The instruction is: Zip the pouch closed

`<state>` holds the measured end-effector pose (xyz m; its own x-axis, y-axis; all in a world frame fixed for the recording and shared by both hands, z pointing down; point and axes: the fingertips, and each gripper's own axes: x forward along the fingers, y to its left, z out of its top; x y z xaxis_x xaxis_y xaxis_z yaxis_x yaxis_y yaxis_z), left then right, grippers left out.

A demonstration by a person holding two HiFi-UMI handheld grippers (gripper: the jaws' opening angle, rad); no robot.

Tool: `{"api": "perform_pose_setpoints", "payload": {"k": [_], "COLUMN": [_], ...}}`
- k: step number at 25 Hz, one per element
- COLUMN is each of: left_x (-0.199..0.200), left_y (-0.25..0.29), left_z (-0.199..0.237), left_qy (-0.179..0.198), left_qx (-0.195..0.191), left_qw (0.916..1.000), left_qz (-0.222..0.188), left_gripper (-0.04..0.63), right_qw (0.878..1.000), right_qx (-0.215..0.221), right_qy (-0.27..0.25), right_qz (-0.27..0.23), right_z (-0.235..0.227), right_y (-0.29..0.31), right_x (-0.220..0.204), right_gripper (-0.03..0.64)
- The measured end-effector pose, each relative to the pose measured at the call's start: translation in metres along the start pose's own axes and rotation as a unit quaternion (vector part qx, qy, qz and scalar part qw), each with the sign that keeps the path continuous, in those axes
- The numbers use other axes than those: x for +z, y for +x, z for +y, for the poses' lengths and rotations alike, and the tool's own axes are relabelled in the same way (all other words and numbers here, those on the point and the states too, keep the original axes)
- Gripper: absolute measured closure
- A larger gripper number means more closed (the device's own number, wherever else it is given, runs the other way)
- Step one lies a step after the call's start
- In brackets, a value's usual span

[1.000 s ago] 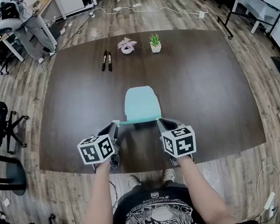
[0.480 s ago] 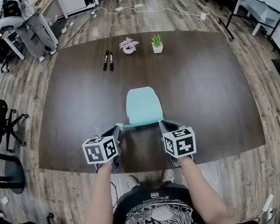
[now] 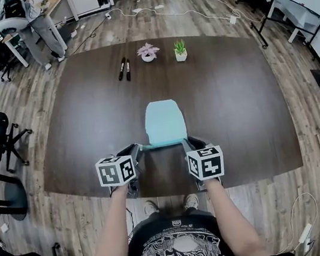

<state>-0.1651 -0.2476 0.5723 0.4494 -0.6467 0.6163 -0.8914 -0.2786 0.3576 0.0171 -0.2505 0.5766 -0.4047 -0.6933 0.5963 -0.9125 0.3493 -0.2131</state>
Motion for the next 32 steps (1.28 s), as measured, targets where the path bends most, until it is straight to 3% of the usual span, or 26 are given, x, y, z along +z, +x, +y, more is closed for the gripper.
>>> {"api": "perform_pose_setpoints", "payload": {"k": [10,23,32], "left_x": [0.02,0.121,0.182], "left_y": [0.001,-0.024,-0.053], "left_z": [-0.009,-0.04,-0.059], "left_qy": [0.022,0.094,0.144], "left_qx": [-0.002,-0.014,-0.006], "left_qw": [0.9997,0.9921,0.9813], "left_qz": [-0.01,-0.081,-0.127], "left_gripper": [0.577,0.577,0.577], "right_qw": [1.0,0.996,0.99], "right_qx": [-0.001,-0.017,-0.031], "right_qy": [-0.005,-0.031,-0.054], "right_qz": [-0.014,-0.08,-0.127], "right_z": [-0.006,-0.017,-0.014], "right_y": [-0.003,-0.036,-0.069], "right_x": [0.018,0.106,0.162], "right_gripper": [0.571,0.571,0.592]}}
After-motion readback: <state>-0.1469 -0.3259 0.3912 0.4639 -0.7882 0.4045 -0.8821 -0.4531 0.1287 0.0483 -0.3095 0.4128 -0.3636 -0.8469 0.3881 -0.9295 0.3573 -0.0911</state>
